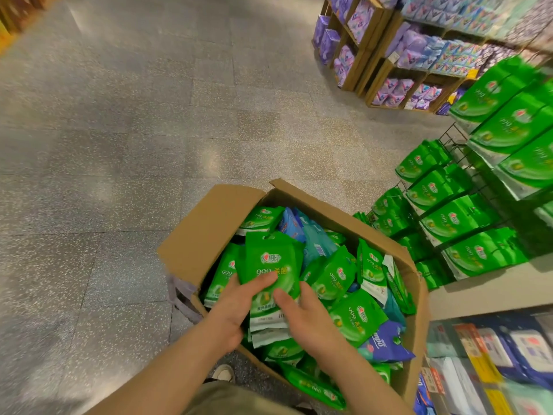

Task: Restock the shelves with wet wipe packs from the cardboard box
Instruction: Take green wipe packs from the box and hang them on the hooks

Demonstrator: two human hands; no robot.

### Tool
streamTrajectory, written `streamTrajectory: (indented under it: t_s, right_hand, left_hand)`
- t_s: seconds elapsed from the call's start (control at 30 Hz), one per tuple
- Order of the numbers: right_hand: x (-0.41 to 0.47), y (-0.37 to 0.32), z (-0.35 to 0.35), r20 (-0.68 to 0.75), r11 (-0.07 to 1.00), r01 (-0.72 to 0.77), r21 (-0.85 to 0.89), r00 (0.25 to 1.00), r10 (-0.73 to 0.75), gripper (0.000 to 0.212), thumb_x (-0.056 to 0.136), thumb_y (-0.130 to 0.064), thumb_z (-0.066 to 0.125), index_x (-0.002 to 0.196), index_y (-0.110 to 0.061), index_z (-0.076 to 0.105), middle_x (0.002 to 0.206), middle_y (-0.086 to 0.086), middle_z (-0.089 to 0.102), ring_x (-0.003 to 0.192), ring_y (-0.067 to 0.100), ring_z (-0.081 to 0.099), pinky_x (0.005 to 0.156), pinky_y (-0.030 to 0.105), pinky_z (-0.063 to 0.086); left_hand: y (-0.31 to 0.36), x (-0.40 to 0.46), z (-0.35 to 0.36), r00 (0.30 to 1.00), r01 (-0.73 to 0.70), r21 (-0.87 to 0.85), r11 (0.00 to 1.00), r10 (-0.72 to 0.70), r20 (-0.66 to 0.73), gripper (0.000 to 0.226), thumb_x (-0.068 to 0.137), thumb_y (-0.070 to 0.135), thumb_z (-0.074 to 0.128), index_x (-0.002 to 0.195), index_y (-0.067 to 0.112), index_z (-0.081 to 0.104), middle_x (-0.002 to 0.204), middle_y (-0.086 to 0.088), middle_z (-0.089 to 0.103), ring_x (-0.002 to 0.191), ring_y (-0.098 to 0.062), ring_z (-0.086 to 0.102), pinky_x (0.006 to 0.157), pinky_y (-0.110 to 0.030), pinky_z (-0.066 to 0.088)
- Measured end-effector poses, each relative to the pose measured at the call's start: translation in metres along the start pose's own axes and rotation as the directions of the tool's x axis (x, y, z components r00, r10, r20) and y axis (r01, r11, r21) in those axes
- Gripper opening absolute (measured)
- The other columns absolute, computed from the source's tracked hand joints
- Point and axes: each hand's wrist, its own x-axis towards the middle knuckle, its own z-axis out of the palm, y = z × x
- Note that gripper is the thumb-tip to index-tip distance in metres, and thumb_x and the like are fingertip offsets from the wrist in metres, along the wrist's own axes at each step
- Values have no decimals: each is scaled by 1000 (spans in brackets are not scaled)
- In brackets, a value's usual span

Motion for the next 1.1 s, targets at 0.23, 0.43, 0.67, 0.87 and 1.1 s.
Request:
streamTrajectory:
  t_s: [0.23, 0.43, 0.67, 0.87, 1.1]
  right_hand:
    - [47, 24, -59, -609, 979, -150, 138, 767, 204, 46, 95, -42, 68, 122, -8, 55, 79, 1, 61, 67, 15, 57, 59, 31, 40]
    - [96, 39, -56, -573, 915, -393, -90, 772, 275, 80, 76, -65, 74, 128, -10, 47, 130, 19, 55, 123, 39, 52, 103, 46, 44]
    - [96, 45, -51, -590, 947, -321, 7, 763, 263, 50, 79, -48, 80, 112, -28, 48, 125, 10, 36, 102, 32, 56, 93, 45, 53]
    - [93, 37, -59, -641, 976, -139, 170, 736, 217, 82, 69, -38, 86, 129, -28, 31, 132, 13, 48, 105, 30, 63, 89, 47, 58]
    - [47, 29, -94, -766, 934, 72, 349, 596, 241, 81, 74, -43, 82, 134, -26, 32, 130, 10, 55, 99, 20, 64, 80, 37, 50]
  left_hand:
    - [-3, 6, -20, 999, 51, -91, 995, -51, 2, 65, 71, 14, 85, 131, 3, 63, 117, -23, 73, 104, -43, 73, 97, -58, 54]
    - [-5, 0, -31, 994, 106, -83, 991, -103, 37, 63, 71, 8, 84, 130, 5, 63, 117, -23, 73, 97, -40, 75, 72, -47, 64]
    - [-8, -4, -43, 993, 119, -102, 988, -121, -9, 71, 66, 7, 83, 133, 7, 61, 117, -23, 74, 92, -39, 76, 69, -46, 64]
    - [-1, -6, -36, 995, 102, -120, 988, -104, -4, 61, 71, 5, 78, 130, 3, 63, 116, -25, 73, 86, -37, 77, 66, -46, 64]
    - [-7, -1, -17, 991, 137, -86, 987, -136, 11, 63, 71, 5, 81, 131, 4, 63, 116, -25, 73, 101, -44, 73, 93, -60, 56]
